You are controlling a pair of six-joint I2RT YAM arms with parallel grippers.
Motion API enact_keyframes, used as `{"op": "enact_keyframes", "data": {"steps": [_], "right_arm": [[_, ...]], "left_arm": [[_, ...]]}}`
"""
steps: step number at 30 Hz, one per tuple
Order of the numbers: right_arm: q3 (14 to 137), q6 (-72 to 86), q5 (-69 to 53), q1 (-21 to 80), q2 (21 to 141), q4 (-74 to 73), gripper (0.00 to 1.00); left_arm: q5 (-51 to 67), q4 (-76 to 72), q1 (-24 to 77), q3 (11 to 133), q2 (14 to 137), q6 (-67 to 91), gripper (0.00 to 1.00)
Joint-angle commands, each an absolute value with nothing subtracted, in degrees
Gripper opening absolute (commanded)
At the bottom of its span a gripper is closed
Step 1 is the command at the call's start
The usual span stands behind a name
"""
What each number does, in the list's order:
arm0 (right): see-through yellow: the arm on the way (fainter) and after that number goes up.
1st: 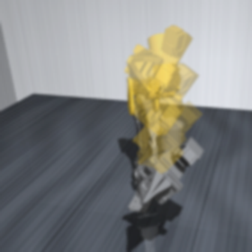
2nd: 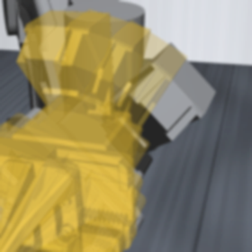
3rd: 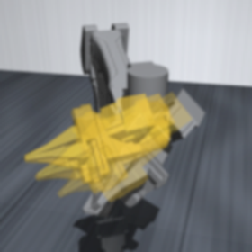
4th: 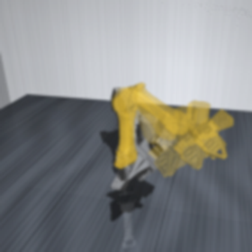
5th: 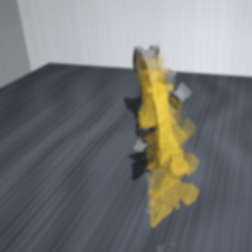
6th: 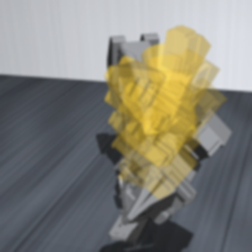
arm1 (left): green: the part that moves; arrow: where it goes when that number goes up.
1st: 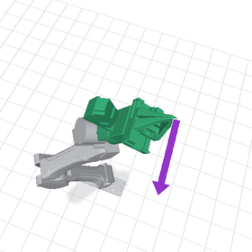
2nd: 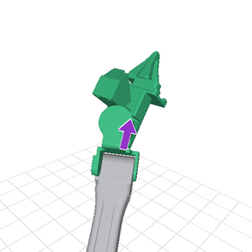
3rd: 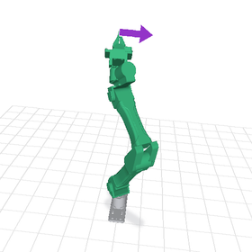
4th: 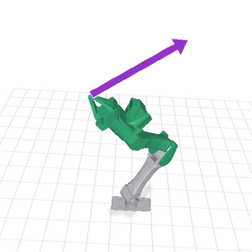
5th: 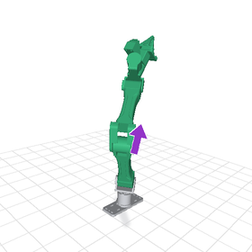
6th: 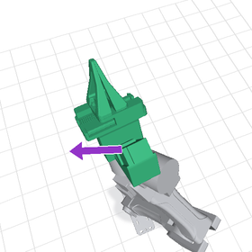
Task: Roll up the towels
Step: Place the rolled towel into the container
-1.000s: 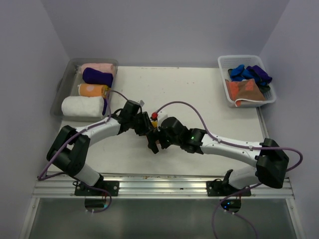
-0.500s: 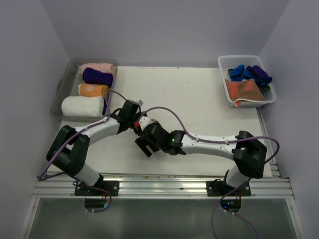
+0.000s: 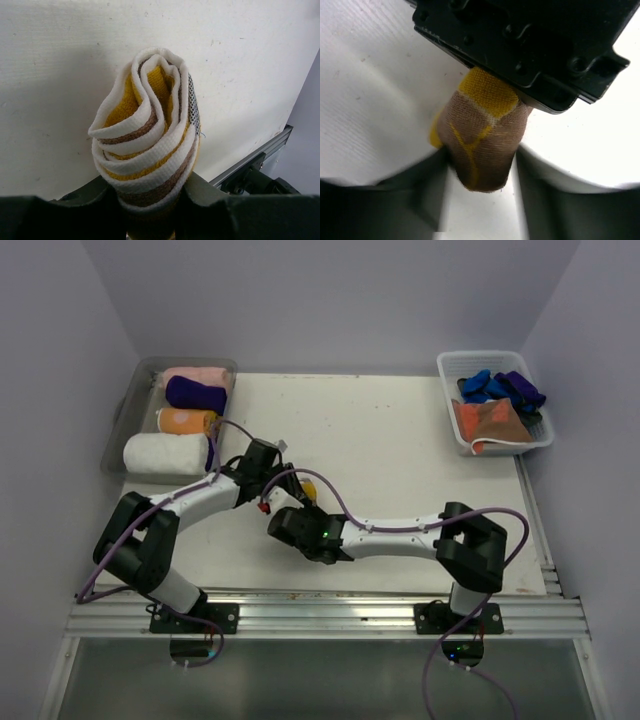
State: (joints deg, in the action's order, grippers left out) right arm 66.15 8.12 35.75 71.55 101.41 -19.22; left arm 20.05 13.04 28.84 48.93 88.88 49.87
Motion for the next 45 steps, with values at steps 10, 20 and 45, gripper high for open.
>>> {"op": "enact_keyframes", "data": {"steps": [10,20,45], "right_arm": [[55.4,12.8,36.4,69.7,76.7,-15.0,0.98],[51.0,20.2,28.9,61.5,71.5,-18.2,0.98],[58.0,18.8,21.2,60.4,84.3,-18.3,0.98]], "left_arm": [[20.9,22.8,14.5,65.9,84.3,41.1,0.16],[24.5,8.0,-6.1,78.5,91.0,45.2,0.17],[26.0,-25.8,-20.7,72.4,111.4,61.2,0.18]]}}
